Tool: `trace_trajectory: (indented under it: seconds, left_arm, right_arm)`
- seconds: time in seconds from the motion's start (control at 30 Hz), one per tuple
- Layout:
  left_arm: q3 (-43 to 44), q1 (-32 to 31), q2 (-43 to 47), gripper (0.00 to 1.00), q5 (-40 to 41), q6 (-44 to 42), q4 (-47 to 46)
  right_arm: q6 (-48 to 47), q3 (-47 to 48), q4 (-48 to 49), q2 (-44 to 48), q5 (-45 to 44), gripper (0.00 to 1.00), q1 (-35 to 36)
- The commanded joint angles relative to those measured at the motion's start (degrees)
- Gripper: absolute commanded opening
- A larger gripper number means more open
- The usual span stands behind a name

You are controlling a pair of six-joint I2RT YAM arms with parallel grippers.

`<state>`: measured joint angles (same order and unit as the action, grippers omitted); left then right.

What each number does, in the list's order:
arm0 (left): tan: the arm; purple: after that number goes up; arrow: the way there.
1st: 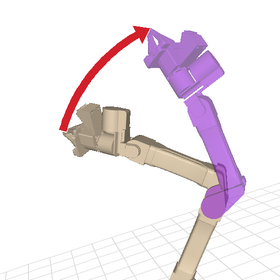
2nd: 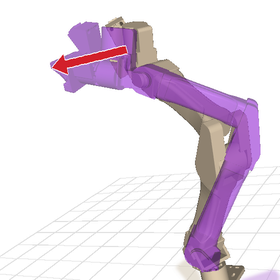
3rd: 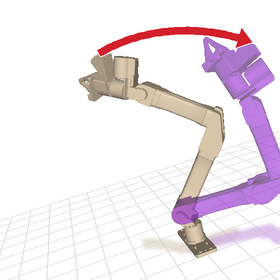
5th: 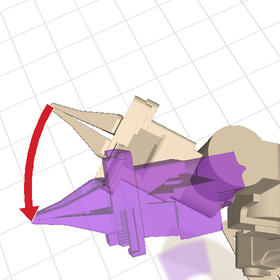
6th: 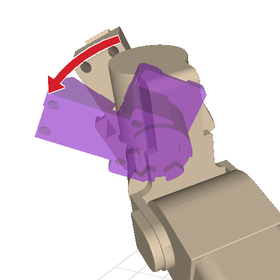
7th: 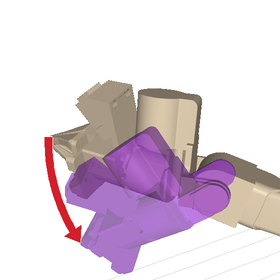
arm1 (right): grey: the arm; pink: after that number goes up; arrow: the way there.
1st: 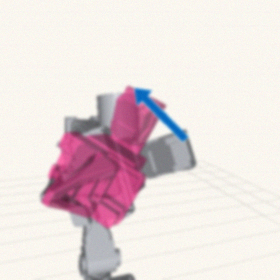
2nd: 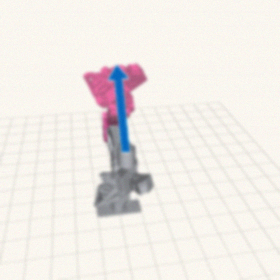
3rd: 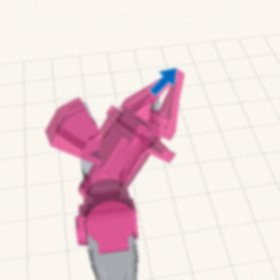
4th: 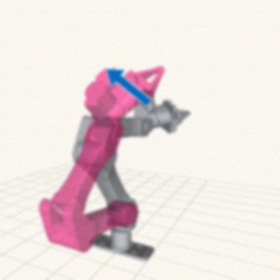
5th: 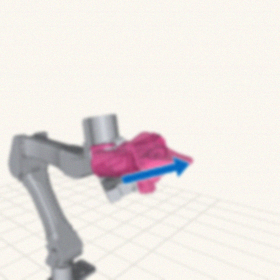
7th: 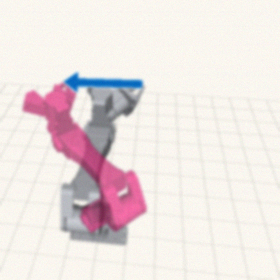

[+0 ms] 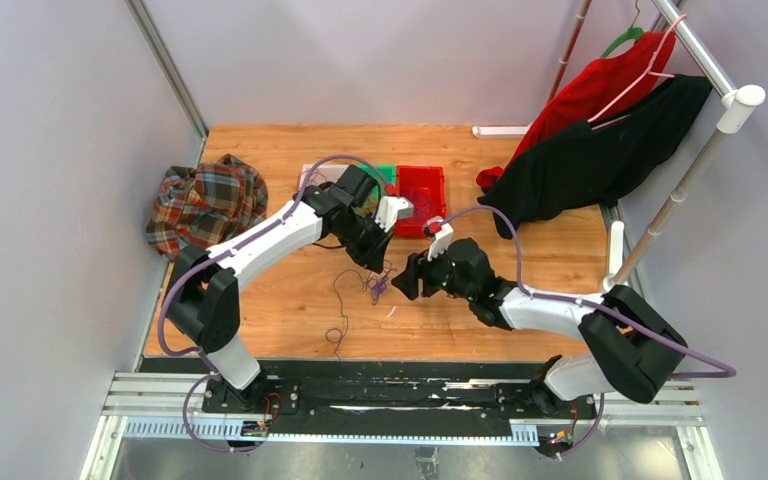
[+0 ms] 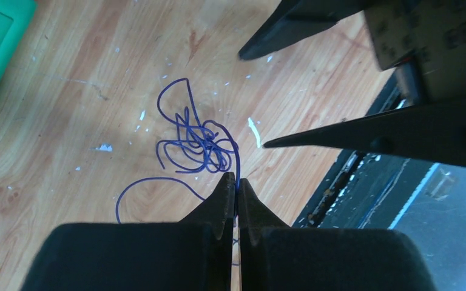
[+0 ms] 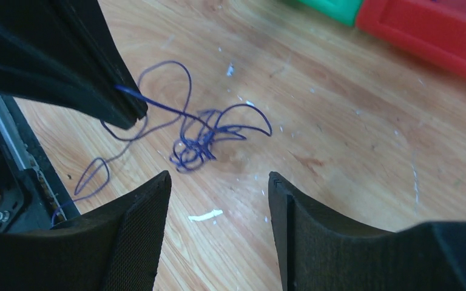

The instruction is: Untangle the cables

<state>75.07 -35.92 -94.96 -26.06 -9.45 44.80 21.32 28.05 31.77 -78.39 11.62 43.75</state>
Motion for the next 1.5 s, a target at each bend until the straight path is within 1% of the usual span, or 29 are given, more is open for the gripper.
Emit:
trace_trajectory:
  seconds: [0.0,0.13,0.27,0.33,0.4,0.47,0.57,0.63,0.7,1.0,1.13,1.23,1.37,1.47]
  left_arm:
    - [3.1,1.7,3.4,0.01,-8.2,2.7,-0.6]
    - [5.3,2.7,4.2,0.01,-15.0,2.7,1.2]
    - [6.3,3.5,5.0,0.01,-20.8,3.3,2.3]
    - [7.2,3.6,5.2,0.01,-23.2,3.1,3.6]
    - [8.3,3.7,5.3,0.01,-25.7,2.9,4.9]
    - [9.9,3.9,5.4,0.01,-27.3,2.9,6.2]
    - [14.3,4.3,5.4,0.01,-28.7,2.7,8.3]
    - [17.0,4.7,5.5,0.01,-29.6,2.5,9.4]
    - [19.5,5.3,5.7,0.01,-29.4,2.1,10.3]
    - [29.5,9.5,8.6,0.01,-25.7,-1.0,13.5]
    - [31.8,11.0,10.9,0.01,-24.5,-2.6,14.1]
    - [32.9,11.1,12.7,0.01,-23.1,-4.2,14.5]
    - [34.3,11.1,14.3,0.00,-22.5,-3.8,14.6]
    - [36.9,11.1,14.9,0.00,-21.0,-4.0,14.6]
  right_arm:
    - [1.2,3.6,5.1,-2.4,1.7,0.59,0.9]
    - [1.4,6.4,3.3,-4.1,1.1,0.56,1.1]
    - [1.8,7.0,2.3,-4.6,-2.1,0.50,1.2]
    - [1.8,7.0,1.9,-4.4,-3.9,0.44,1.2]
    - [1.4,7.3,1.2,-4.1,-4.4,0.34,1.1]
    - [0.8,7.3,0.3,-3.4,-4.2,0.27,1.1]
    - [0.1,6.6,-1.0,-2.4,-4.4,0.14,1.0]
    - [0.1,5.2,-1.0,-1.2,-4.2,0.09,0.6]
    - [0.2,3.2,-0.7,0.5,-3.9,0.07,0.2]
    - [0.9,-5.7,-1.8,10.3,-4.0,0.08,-1.1]
    - [0.5,-8.7,-2.4,15.9,-4.3,0.13,-1.4]
    - [-0.3,-9.6,-4.1,19.7,-5.3,0.15,-1.5]
    - [-1.0,-9.8,-8.1,23.5,-7.1,0.14,-1.8]
    - [-1.5,-10.6,-9.1,25.7,-6.5,0.14,-1.8]
